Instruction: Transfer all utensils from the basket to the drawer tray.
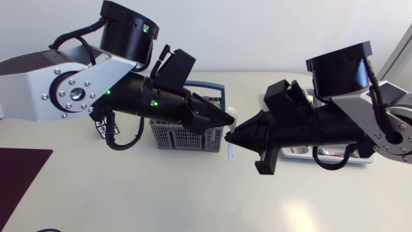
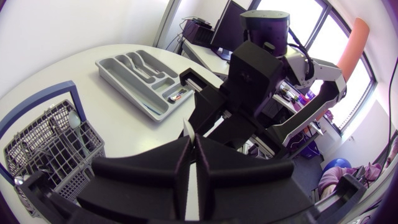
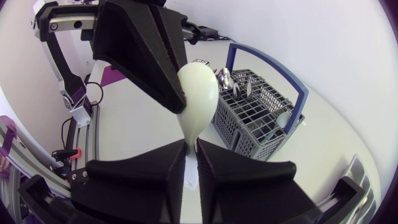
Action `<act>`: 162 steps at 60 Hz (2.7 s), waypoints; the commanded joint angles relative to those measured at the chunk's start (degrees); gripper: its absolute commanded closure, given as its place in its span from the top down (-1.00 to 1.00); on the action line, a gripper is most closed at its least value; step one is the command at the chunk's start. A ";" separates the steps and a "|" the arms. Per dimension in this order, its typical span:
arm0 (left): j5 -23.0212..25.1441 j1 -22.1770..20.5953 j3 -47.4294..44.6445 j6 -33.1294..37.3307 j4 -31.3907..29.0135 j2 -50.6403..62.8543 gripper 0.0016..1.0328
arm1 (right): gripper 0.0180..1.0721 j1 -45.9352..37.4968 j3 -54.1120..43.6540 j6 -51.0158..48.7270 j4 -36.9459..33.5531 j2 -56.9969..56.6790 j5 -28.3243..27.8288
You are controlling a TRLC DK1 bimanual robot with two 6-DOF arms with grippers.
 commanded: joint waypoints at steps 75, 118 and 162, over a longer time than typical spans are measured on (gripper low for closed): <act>-21.65 8.23 10.81 -1.86 -10.96 10.70 0.49 | -0.89 -44.55 -13.72 -37.15 15.53 8.05 26.87; -23.93 8.58 11.51 -1.60 -16.76 11.14 0.49 | 0.02 -50.00 -19.44 -46.82 39.87 24.57 36.36; -26.92 9.28 13.01 -1.25 -19.75 11.75 0.49 | 0.77 -40.77 -15.48 -29.77 5.33 -3.64 28.45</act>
